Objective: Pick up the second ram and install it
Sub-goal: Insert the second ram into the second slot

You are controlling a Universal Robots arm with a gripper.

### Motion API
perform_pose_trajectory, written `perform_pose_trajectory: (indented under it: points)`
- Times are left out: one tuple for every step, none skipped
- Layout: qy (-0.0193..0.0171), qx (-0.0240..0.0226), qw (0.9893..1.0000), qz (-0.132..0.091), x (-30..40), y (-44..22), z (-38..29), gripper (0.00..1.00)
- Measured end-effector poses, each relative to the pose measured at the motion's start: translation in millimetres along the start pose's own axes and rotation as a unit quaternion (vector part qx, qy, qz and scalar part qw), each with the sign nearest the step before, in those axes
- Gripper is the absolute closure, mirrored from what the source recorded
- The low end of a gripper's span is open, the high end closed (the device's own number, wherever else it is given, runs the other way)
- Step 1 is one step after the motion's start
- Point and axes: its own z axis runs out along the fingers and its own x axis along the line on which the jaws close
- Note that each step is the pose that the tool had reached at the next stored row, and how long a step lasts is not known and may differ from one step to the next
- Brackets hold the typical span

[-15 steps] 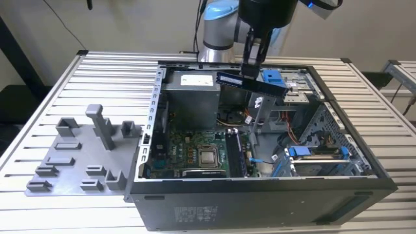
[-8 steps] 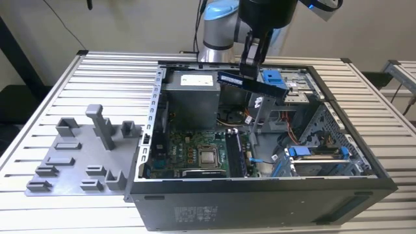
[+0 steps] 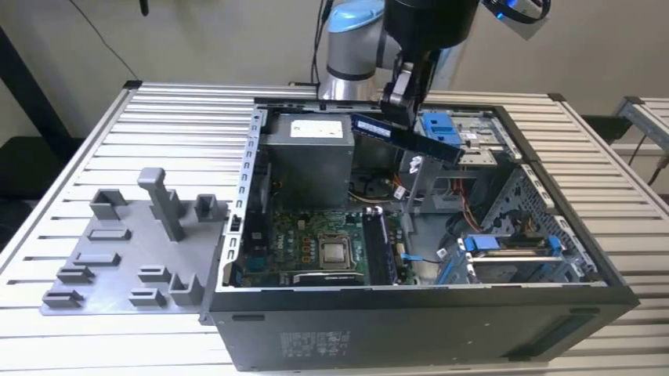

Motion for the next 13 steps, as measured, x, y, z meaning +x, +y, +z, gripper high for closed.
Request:
perform_pose_trajectory:
  points:
    - [0.0001, 0.0007, 1.0, 0.008, 0.0, 0.0, 0.2, 0.86]
    - [0.0001, 0.0015, 0.9999, 0.016, 0.0, 0.0, 0.4, 0.86]
    - [0.0002, 0.0022, 0.9997, 0.024, 0.1, 0.0, 0.6, 0.86]
    - [0.0003, 0.0029, 0.9995, 0.032, 0.1, 0.0, 0.8, 0.86]
    - [0.0004, 0.0036, 0.9992, 0.039, 0.1, 0.0, 0.9, 0.86]
    - [0.0004, 0.0043, 0.9989, 0.047, 0.1, 0.0, 1.1, 0.86]
    - [0.0005, 0.005, 0.9985, 0.054, 0.1, 0.0, 1.3, 0.86]
    - [0.0006, 0.0057, 0.9981, 0.062, 0.1, 0.0, 1.5, 0.86]
    - [0.0006, 0.0064, 0.9975, 0.07, 0.2, 0.0, 1.7, 0.86]
    - [0.0007, 0.007, 0.997, 0.077, 0.2, 0.0, 1.8, 0.86]
    - [0.0008, 0.0078, 0.9964, 0.085, 0.2, 0.0, 2.0, 0.86]
    - [0.0008, 0.0084, 0.9958, 0.092, 0.2, 0.0, 2.1, 0.86]
    - [0.0009, 0.0091, 0.995, 0.099, 0.2, 0.0, 2.3, 0.86]
